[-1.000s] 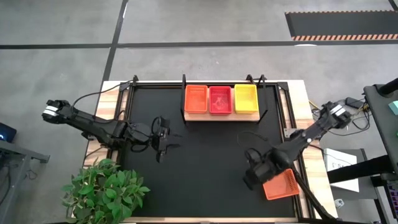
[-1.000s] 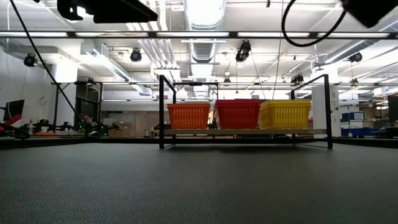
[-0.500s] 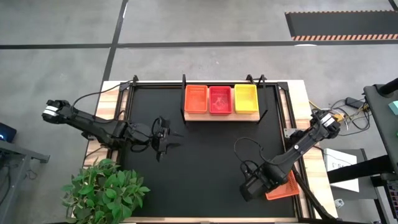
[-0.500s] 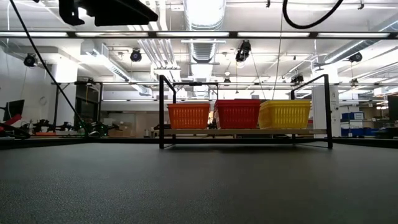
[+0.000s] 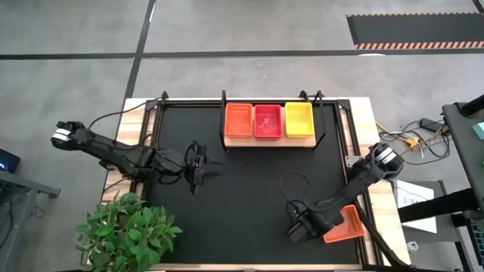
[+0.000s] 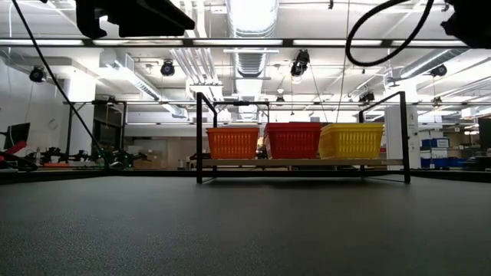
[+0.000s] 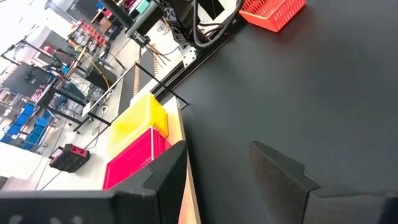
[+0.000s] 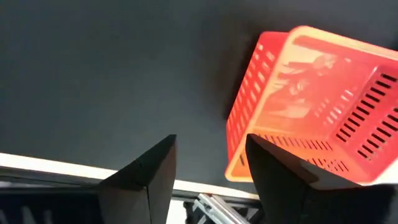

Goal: Stack baskets on shelf by color
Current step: Stack the orange basket on top of the orange basket on the shelf

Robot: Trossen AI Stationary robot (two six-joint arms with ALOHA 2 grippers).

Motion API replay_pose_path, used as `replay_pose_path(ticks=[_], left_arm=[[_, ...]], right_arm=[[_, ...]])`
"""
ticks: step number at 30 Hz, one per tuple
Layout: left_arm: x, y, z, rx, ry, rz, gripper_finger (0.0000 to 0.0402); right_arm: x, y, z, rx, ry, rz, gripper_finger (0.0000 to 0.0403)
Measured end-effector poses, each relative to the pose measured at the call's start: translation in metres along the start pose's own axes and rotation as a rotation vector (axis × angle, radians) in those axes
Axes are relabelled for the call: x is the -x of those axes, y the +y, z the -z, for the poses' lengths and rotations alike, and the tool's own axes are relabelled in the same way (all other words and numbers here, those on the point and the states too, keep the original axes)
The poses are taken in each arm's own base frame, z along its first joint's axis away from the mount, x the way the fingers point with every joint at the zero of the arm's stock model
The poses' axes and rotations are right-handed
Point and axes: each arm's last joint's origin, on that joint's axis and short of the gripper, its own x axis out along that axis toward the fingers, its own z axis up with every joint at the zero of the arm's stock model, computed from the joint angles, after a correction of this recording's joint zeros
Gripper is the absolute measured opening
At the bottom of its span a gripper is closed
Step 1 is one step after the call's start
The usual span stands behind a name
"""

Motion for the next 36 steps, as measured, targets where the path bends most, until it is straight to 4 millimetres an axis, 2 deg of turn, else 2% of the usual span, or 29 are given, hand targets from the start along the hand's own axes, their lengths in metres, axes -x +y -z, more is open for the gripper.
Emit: replay_pose_path(ticks=[7, 13, 18, 24, 36], left_arm=[[0.0, 0.0, 0.0, 0.0, 0.0, -0.001, 0.016], [0.0, 0.0, 0.0, 0.0, 0.0, 0.0, 0.016], [0.0, 0.0, 0.0, 0.001, 0.0, 0.0, 0.016], [0.0, 0.0, 0.0, 0.001, 0.0, -0.001, 0.016], [0.0, -0.001, 0.001, 0.003, 0.002, 0.001, 0.016]], right_arm=[[-0.013, 0.002, -0.004, -0.02, -0.012, 0.059, 0.0171], [-0.026, -0.004, -0.01, -0.029, -0.022, 0.112, 0.0171], [-0.028, -0.005, -0.011, 0.003, -0.022, 0.12, 0.016], [-0.028, -0.005, -0.011, 0.043, -0.021, 0.116, 0.0128], [-0.029, -0.004, -0.011, 0.053, -0.019, 0.107, 0.0038]])
